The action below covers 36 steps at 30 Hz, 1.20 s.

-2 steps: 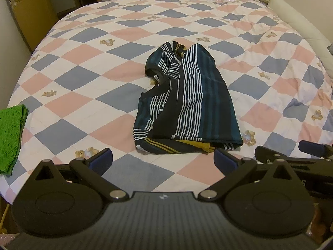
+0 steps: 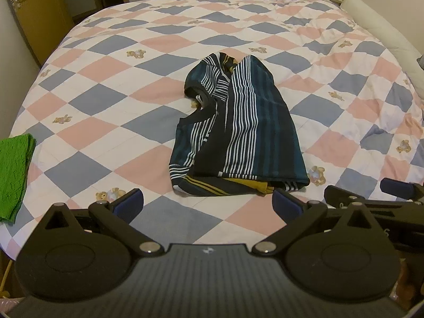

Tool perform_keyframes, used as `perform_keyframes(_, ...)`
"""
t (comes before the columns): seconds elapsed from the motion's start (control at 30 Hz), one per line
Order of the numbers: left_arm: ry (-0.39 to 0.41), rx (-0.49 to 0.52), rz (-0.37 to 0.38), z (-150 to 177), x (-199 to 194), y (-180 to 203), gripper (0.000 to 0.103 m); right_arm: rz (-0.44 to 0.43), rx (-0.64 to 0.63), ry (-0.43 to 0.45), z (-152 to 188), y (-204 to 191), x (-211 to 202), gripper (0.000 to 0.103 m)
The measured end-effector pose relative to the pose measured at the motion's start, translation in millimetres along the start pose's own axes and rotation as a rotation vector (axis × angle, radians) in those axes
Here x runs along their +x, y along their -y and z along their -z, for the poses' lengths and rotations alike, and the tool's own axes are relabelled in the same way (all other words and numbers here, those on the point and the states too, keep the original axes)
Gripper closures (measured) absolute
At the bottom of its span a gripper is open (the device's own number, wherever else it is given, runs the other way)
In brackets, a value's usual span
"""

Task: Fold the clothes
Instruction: 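Move both tools toward the crumpled striped sweater on the bed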

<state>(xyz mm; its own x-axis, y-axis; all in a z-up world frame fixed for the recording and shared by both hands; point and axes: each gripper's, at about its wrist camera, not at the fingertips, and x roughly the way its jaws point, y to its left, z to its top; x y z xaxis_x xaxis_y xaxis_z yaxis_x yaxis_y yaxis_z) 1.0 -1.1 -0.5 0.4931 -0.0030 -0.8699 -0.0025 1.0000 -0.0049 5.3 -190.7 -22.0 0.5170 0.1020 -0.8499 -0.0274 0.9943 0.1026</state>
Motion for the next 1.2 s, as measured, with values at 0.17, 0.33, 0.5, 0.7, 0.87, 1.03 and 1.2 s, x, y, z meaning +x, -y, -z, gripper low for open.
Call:
perform_keyframes(0.17, -0.002, 0.003, -0.006, -1, 2, 2, 0.001, -0.001, 0.005, 0.001, -4, 4, -3, 0.002)
perform_keyframes(0.33, -0.003, 0.006, -0.011, -2, 3, 4, 0.001, 0.0, 0.007, 0.002, -3, 4, 1, 0.002)
perform_keyframes(0.5, -0.005, 0.008, -0.017, -3, 5, 6, 0.001, -0.005, 0.007, -0.001, -6, 8, 1, 0.0)
perform_keyframes(0.7, -0.007, 0.006, -0.025, -6, 6, 4, 0.001, -0.009, 0.008, 0.0, -7, 7, 0, 0.0)
perform_keyframes(0.87, -0.004, -0.004, -0.034, -5, 6, -1, 0.001, -0.011, 0.004, 0.003, -10, 4, 0, 0.0)
perform_keyframes(1.03, 0.003, -0.015, -0.042, -8, 6, -11, 0.001, -0.013, 0.001, 0.01, -14, 0, 2, 0.0)
perform_keyframes(1.2, 0.014, -0.02, -0.053, -11, 5, -16, 0.001, -0.021, -0.007, 0.018, -19, -6, 4, 0.0)
